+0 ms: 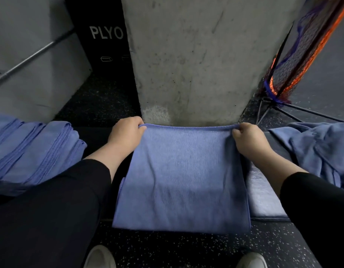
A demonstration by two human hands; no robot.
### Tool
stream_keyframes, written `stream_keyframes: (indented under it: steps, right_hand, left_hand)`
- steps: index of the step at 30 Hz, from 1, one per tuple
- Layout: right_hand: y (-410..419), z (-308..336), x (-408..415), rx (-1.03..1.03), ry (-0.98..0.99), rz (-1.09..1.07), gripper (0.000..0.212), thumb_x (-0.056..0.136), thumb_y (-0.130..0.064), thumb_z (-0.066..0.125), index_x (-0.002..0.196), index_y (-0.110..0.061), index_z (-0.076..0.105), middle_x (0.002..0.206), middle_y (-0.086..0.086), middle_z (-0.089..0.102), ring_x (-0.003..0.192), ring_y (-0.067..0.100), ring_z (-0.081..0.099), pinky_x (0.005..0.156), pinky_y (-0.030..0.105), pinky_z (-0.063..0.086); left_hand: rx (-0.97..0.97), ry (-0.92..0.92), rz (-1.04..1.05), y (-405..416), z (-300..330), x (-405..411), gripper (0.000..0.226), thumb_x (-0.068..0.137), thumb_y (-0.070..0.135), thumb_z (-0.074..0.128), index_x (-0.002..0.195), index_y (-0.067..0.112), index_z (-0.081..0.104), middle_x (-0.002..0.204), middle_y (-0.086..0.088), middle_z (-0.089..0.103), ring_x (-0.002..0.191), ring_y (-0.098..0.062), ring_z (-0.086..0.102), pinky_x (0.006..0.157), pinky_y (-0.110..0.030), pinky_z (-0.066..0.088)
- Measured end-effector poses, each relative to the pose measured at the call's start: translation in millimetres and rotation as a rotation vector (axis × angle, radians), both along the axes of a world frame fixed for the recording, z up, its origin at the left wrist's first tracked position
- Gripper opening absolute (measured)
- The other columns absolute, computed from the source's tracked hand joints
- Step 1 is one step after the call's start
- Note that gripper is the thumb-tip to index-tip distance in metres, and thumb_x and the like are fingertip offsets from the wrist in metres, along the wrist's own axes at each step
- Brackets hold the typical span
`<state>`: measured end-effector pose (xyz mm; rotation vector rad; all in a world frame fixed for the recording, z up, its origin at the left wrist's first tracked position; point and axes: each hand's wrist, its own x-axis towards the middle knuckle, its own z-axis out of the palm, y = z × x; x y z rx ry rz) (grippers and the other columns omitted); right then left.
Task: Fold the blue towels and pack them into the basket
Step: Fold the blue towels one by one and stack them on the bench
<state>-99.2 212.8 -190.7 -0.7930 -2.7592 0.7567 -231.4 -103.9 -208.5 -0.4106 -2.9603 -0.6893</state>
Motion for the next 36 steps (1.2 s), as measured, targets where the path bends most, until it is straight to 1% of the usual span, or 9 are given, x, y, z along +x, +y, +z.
stream_keyframes:
  steps: [4,9,14,17,21,24,27,32,36]
  right_hand:
    - [-1.9,-9.8,-1.3,0.105,-0.021,0.029,0.019,0.094,-0.025,0.056,0.102,-0.009,0.061,0.108,0.019,0.066,0.102,0.040,0.060,0.073,0.036,0.040]
    - [-1.9,-16.7,4.2,0.245,-0.101,0.119,0.049,0.095,-0.047,0.059,0.129,-0.012,0.059,0.125,0.014,0.053,0.116,0.040,0.054,0.093,0.048,0.050]
    - [-3.7,-8.9,4.0,0.185,-0.121,0.164,0.029,0.090,-0.038,0.066,0.112,-0.020,0.067,0.111,0.007,0.054,0.110,0.036,0.055,0.093,0.051,0.049]
    - [-8.4,-0.8,3.3,0.112,-0.138,0.175,0.012,0.086,-0.024,0.067,0.097,-0.021,0.061,0.102,0.006,0.059,0.102,0.035,0.059,0.085,0.042,0.049]
    - [-14.6,8.8,8.8,0.031,-0.106,0.182,0.032,0.084,-0.011,0.066,0.115,-0.012,0.060,0.097,0.009,0.064,0.096,0.031,0.062,0.072,0.031,0.039]
    - [-14.1,28.0,16.3,-0.042,-0.038,0.184,0.012,0.082,-0.011,0.070,0.094,-0.008,0.069,0.081,0.009,0.065,0.079,0.028,0.060,0.066,0.032,0.040]
    - [-12.3,55.5,29.4,-0.199,0.093,0.173,0.022,0.082,-0.015,0.076,0.070,-0.014,0.058,0.063,0.000,0.052,0.060,0.014,0.046,0.060,0.032,0.039]
    - [-24.6,105.6,67.4,-0.703,0.290,0.262,0.017,0.082,-0.014,0.080,0.076,-0.020,0.065,0.080,0.006,0.060,0.082,0.018,0.053,0.078,0.040,0.043]
    - [-41.5,157.4,97.8,-0.812,0.450,0.346,0.022,0.090,-0.011,0.072,0.076,-0.020,0.057,0.073,0.000,0.061,0.075,0.013,0.057,0.069,0.030,0.048]
  left_hand:
    - [-0.072,0.045,0.005,8.9,-4.9,-1.9,0.009,0.096,0.026,0.059,0.094,0.019,0.065,0.092,-0.002,0.064,0.088,-0.028,0.060,0.070,-0.036,0.041]
    - [-0.218,-0.021,-0.132,10.3,-6.3,0.7,0.043,0.098,0.022,0.047,0.140,0.021,0.055,0.135,-0.002,0.057,0.125,-0.025,0.050,0.100,-0.041,0.031]
    - [-0.181,0.002,-0.230,7.1,2.7,0.8,0.049,0.094,0.012,0.054,0.142,0.020,0.055,0.136,-0.001,0.059,0.128,-0.024,0.049,0.100,-0.038,0.032]
    - [-0.189,-0.021,-0.212,6.5,8.8,6.8,0.044,0.093,0.012,0.056,0.136,0.020,0.060,0.126,-0.003,0.060,0.122,-0.027,0.052,0.099,-0.040,0.034]
    - [0.076,-0.059,-0.146,-5.3,26.3,18.1,0.006,0.090,0.013,0.062,0.094,0.014,0.067,0.093,-0.004,0.064,0.092,-0.027,0.061,0.080,-0.037,0.045]
    - [0.340,-0.114,-0.095,-19.3,49.3,28.1,0.009,0.094,0.019,0.065,0.087,0.012,0.066,0.085,-0.010,0.068,0.076,-0.020,0.059,0.068,-0.033,0.043]
    - [0.571,-0.143,-0.064,-33.3,71.4,46.5,0.012,0.098,0.021,0.063,0.087,0.017,0.066,0.086,-0.011,0.070,0.075,-0.014,0.057,0.072,-0.033,0.043]
    - [0.804,-0.132,-0.022,-51.5,104.9,84.9,0.022,0.098,0.020,0.063,0.077,0.026,0.068,0.073,0.007,0.066,0.073,-0.011,0.058,0.074,-0.034,0.045]
    - [1.021,-0.049,0.000,-60.8,144.4,111.4,0.015,0.087,0.037,0.066,0.074,0.031,0.070,0.080,-0.002,0.065,0.081,-0.019,0.056,0.078,-0.041,0.045]
